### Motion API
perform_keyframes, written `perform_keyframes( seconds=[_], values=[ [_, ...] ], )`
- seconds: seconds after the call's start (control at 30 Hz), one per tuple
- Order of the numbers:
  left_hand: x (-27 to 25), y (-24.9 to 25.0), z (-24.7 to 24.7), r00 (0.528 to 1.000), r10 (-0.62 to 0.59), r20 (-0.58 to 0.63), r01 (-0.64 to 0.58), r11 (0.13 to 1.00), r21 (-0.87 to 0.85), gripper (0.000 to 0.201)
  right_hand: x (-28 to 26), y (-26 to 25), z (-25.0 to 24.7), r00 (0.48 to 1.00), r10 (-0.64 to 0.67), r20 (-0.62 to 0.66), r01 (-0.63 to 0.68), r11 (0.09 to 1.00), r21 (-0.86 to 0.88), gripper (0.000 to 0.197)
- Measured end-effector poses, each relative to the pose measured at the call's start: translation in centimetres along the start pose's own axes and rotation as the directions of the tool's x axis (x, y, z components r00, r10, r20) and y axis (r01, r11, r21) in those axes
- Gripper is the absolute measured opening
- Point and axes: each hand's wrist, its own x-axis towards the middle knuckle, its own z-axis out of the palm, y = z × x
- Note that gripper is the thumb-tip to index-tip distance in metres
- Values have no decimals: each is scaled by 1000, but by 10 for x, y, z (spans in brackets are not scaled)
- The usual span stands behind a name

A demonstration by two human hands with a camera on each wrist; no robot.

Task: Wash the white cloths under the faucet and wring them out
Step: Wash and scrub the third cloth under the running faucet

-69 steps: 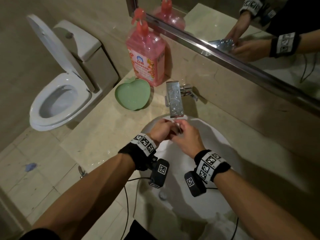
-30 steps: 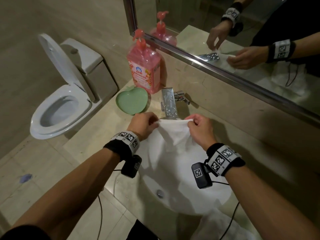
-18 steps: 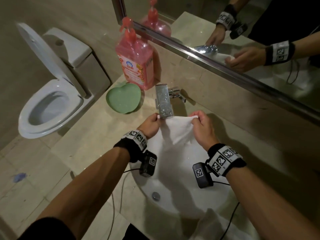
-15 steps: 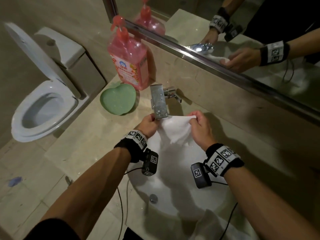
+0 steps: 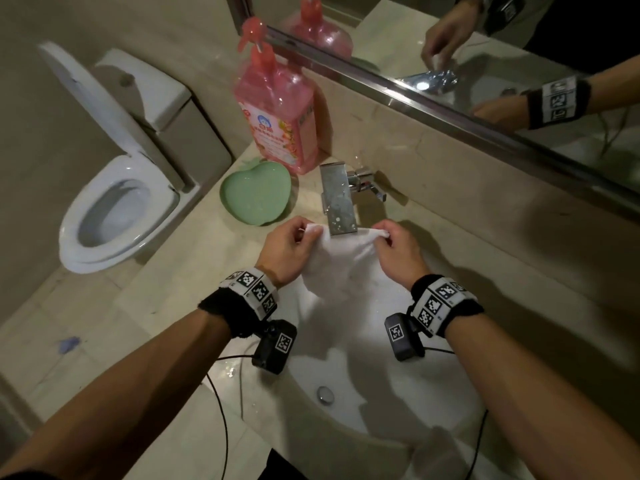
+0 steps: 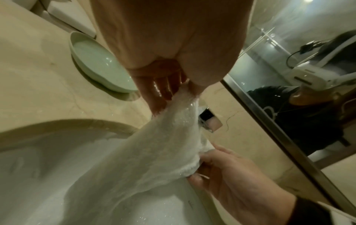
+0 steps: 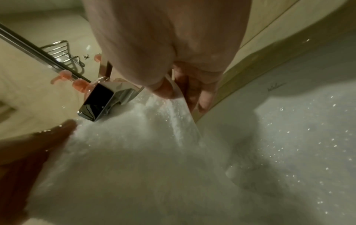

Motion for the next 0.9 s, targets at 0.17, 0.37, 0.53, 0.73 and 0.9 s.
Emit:
perform_keyframes(
  seconds=[0.17,0.37,0.53,0.73,0.9],
  values=[
    [-5,-2,-18,999,-17,-37,15,999,-31,27,-1,-12,19,993,52,109,-59,996,68,24],
    [3,-17,-29,961,-258,99,254,966,47,33,-1,-24,30,987,34,159,-60,985,162,13],
    [8,-20,-17,863,-217,456,148,972,182,33,4,-29,21,999,-14,43,9,995,99,17],
    [25,-21,23,863,-229,451,297,951,-83,27,-8,-22,-8,995,-15,94,10,999,53,21],
    [33,-11,53,893,-179,412,320,897,-304,22,-10,9,-30,943,93,320,-28,979,-201,67]
  ],
)
